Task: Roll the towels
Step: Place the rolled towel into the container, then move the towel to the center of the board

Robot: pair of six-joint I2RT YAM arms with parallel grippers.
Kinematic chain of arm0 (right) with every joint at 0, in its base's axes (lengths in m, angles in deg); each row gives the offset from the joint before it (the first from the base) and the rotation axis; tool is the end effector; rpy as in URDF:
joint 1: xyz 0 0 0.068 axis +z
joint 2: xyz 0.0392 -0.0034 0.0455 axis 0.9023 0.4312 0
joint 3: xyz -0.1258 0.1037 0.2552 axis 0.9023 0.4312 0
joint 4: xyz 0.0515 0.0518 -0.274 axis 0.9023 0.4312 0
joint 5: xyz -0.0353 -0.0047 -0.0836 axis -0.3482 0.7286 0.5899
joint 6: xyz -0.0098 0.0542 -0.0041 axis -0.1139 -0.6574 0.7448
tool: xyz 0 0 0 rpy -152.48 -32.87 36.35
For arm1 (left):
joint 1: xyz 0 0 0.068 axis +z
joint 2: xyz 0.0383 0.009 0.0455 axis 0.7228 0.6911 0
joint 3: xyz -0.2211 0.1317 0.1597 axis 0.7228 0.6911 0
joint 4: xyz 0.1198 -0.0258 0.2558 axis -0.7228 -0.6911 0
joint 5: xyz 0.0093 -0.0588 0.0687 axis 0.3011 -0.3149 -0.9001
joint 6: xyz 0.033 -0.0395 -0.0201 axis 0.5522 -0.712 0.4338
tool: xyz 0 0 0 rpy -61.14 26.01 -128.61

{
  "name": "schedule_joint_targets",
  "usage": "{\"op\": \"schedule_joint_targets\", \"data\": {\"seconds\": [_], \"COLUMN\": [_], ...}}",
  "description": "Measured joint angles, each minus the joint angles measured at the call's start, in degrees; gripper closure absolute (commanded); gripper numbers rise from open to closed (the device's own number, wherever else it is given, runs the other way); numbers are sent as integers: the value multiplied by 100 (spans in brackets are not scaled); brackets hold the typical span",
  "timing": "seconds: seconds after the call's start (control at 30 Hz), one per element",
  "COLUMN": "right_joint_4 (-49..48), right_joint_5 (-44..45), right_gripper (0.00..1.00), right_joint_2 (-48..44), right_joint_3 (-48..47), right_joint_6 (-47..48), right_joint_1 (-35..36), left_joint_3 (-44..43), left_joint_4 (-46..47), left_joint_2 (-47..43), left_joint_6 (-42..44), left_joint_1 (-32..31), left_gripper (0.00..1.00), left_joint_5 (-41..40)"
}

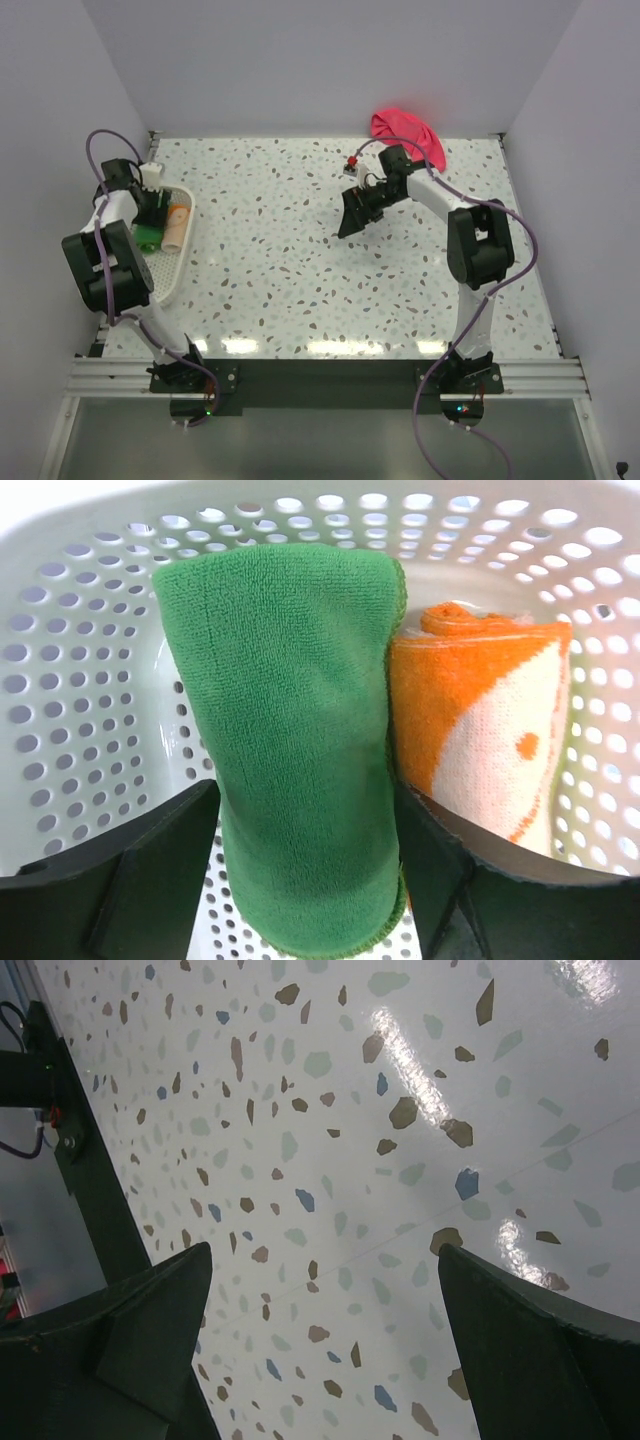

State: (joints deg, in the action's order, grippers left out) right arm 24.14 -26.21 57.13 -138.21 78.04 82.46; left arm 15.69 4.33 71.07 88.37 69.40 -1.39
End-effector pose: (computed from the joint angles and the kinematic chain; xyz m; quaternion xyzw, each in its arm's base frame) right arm 0.4249 0.1679 0.2172 -0.3231 0.8383 0.4120 0.1522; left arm 0.3810 0.1598 0.2200 0.0250 0.9570 0.0868 0.2758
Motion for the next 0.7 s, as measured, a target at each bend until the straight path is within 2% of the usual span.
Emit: {"op": "schedule_joint_targets", "data": {"seconds": [0.07,0.1,0.13,0.4,0.6,0.7], "right_joint_4": [-17,-33,-50,-173,-431,-385], "right_joint_5": [4,15,42,651,2216,2988], "right_gripper": [2,2,1,2,7,12], "right_joint_2": [0,0,0,0,142,671], "right_joint_3": [-7,-7,-9,-584,-1628,-2592], "right_joint_6": [-2,-4,-9,-205,-369,-428], "right_joint_1": [0,0,0,-101,-461,-658], "left_joint_3": [0,0,-2,-461,-468,-466], "left_joint_4": [-42,-63,-85,-310,-219,-181], "left_joint_2": [-81,-140,-216,-876,-1755,-2046], "left_joint_6": [39,50,90,337,470,452], "left_joint_1": [0,0,0,-46,-466,-772], "left_gripper": [12,1,0,0,0,0], "left_joint_5": [50,74,109,240,417,599]}}
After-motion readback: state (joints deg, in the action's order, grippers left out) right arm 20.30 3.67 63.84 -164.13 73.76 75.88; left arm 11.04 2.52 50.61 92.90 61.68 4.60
